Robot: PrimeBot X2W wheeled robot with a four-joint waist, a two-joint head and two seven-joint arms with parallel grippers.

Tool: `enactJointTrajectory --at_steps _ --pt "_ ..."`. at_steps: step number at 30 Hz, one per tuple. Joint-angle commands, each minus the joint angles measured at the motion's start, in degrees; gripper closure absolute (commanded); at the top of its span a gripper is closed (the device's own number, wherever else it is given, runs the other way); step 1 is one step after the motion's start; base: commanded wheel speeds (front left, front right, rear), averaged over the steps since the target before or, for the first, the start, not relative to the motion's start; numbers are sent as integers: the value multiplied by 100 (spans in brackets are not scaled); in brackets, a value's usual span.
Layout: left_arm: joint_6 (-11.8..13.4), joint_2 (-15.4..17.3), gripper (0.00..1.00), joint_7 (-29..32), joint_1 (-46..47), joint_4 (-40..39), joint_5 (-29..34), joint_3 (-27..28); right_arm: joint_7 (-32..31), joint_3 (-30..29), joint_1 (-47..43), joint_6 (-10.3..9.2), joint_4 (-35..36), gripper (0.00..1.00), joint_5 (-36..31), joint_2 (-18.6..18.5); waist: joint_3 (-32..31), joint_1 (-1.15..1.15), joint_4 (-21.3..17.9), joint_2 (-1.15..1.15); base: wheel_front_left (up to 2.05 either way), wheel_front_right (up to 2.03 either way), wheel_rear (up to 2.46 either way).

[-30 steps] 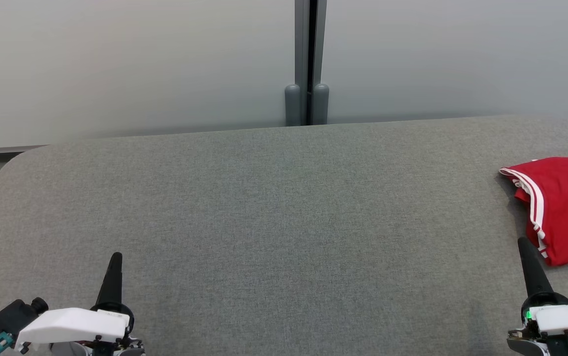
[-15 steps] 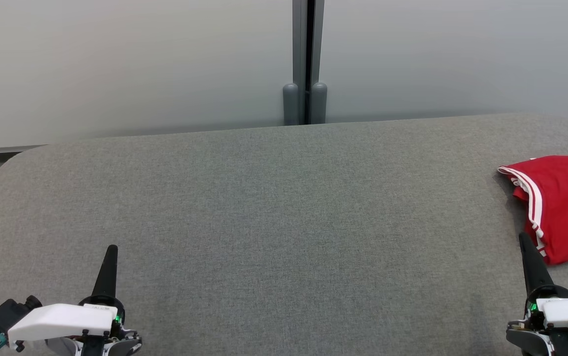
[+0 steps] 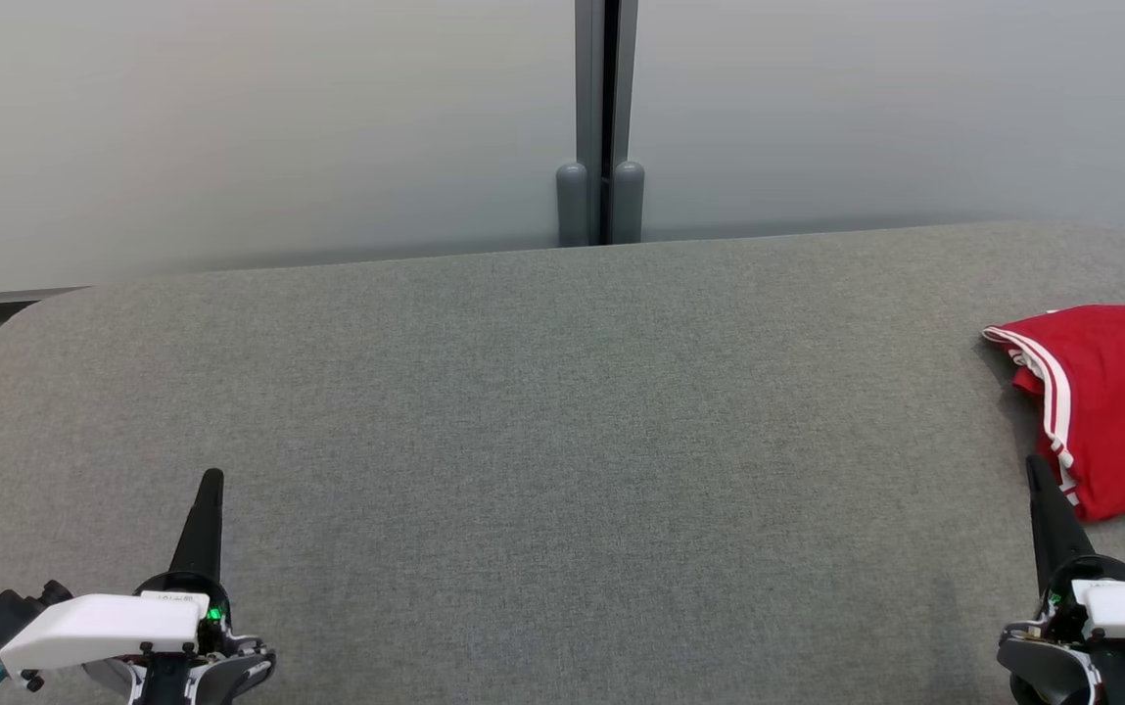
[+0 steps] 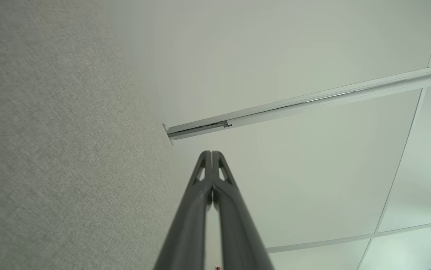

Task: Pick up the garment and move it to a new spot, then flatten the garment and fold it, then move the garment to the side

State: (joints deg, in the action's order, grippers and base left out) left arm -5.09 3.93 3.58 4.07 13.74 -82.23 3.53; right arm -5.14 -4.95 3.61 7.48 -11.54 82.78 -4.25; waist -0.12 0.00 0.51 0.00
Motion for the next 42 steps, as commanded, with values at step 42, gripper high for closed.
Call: enactJointTrajectory --at_steps 42 --pt "-265 -88 100 299 253 37 -1039 305 -115 -122 294 2 -262 100 998 106 29 0 -51 0 0 0 0"
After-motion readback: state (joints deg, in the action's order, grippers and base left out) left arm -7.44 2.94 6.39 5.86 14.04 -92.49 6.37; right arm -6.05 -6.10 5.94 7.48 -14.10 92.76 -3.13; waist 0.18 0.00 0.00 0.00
